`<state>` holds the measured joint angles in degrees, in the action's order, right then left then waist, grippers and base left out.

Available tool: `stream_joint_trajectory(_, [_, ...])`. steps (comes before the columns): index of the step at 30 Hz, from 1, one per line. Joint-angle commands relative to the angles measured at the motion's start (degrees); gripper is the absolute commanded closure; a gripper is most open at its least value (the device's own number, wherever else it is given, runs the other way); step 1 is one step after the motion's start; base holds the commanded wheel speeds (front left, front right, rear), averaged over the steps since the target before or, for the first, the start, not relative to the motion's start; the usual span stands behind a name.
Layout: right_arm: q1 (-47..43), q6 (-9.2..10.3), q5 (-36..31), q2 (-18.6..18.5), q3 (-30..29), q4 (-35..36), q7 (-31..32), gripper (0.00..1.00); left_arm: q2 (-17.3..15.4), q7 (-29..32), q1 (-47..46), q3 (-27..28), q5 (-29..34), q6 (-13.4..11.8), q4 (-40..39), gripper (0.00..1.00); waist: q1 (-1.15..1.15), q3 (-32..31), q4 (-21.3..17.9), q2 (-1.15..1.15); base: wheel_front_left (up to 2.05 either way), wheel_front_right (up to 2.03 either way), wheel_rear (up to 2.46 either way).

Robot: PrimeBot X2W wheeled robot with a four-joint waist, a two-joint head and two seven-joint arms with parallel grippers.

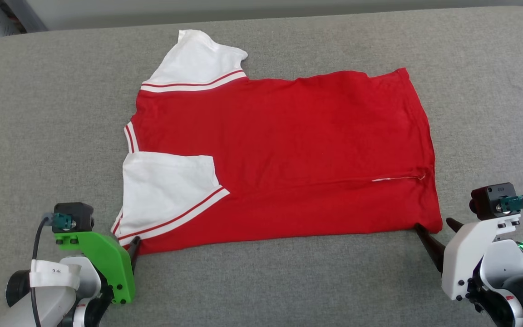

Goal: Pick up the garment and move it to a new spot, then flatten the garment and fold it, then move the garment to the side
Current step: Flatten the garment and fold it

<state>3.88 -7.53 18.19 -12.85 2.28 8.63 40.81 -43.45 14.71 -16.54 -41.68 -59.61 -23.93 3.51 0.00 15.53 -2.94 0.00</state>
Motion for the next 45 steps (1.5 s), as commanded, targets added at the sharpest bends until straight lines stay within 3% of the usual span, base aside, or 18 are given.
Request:
stream_joint_trajectory(1, [0.6, 0.04, -0.5, 0.1, 0.1, 0.0, -0.5, 0.00, 0.6, 1.0, -0.1, -0.6, -0.5, 0.3, 1.4, 0.00, 0.00, 0.4, -0.3, 0.00, 0.00, 0.00, 0.00])
stream_joint_trajectory(2, [0.6, 0.04, -0.5, 0.1, 0.1, -0.1, -0.6, 0.00, 0.7, 1.9, -0.1, -1.0, -0.8, 0.6, 2.0, 0.03, 0.00, 0.4, -0.3, 0.00, 0.00, 0.00, 0.00])
stream_joint_trajectory(3, [0.7, 0.04, -0.6, 0.0, 0.0, -0.2, -0.7, 0.00, 0.8, 2.7, 0.0, -1.4, -1.1, 1.0, 2.4, 0.55, 0.00, 0.4, -0.3, 0.00, 0.00, 0.00, 0.00])
stream_joint_trajectory(4, [0.7, 0.04, -0.7, -0.1, -0.2, -0.9, -1.0, 0.00, 0.8, 4.8, 0.1, -3.1, -1.4, 2.9, 3.0, 1.00, 0.00, -0.3, 0.0, 0.00, 0.00, 0.00, 0.00])
stream_joint_trajectory(11, [0.8, 0.04, -1.3, -0.7, -1.6, -2.1, -1.0, 0.00, 2.1, 2.5, -0.2, -2.8, -1.4, 4.8, 2.4, 1.00, 0.00, -2.1, 2.0, 0.00, 0.00, 0.00, 0.00])
stream_joint_trajectory(17, [1.7, 0.04, -2.7, -1.4, -2.3, -5.4, -1.1, 0.00, 2.4, -1.3, -1.1, -0.8, -1.3, 6.2, -2.8, 1.00, 0.00, -2.0, 4.1, 0.00, 0.00, 0.00, 0.00])
stream_joint_trajectory(27, [2.7, 0.04, -4.8, -0.9, -1.7, -11.1, -1.8, 0.00, 0.9, -1.2, -1.3, -0.8, -0.2, 5.2, -8.6, 1.00, 0.00, -0.3, 5.5, 0.00, 0.00, 0.00, 0.00])
stream_joint_trajectory(28, [2.7, 0.04, -4.8, -0.7, -1.5, -11.6, -1.9, 0.54, 0.7, -1.1, -1.2, -0.9, -0.1, 5.3, -8.8, 1.00, 0.00, -0.2, 5.5, 0.00, 0.00, 0.00, 0.00])
stream_joint_trajectory(29, [2.7, 0.04, -4.7, -0.6, -1.4, -12.0, -2.0, 0.80, 0.6, -0.9, -1.2, -1.0, -0.1, 5.4, -8.9, 1.00, 0.00, -0.2, 5.5, 0.00, 0.00, 0.00, 0.00])
stream_joint_trajectory(30, [2.7, 0.04, -4.6, -0.6, -1.3, -12.5, -2.2, 1.00, 0.5, -0.9, -1.2, -1.1, -0.1, 5.6, -9.0, 1.00, 0.00, -0.2, 5.5, 0.00, 0.00, 0.00, 0.00])
stream_joint_trajectory(38, [2.8, 0.04, -2.6, -1.9, -2.1, -13.8, -2.9, 1.00, 0.0, -0.2, 0.1, -1.9, -0.7, 6.5, -6.9, 1.00, 0.00, -3.5, 5.0, 0.00, 0.00, 0.00, 0.00])
stream_joint_trajectory(45, [-2.0, 0.04, 2.3, -4.1, -4.0, -9.7, -0.2, 1.00, -1.1, 0.5, 4.4, -4.3, -0.7, 6.1, -5.0, 1.00, 0.00, -9.0, 4.6, 0.00, 0.00, 0.00, 0.00])
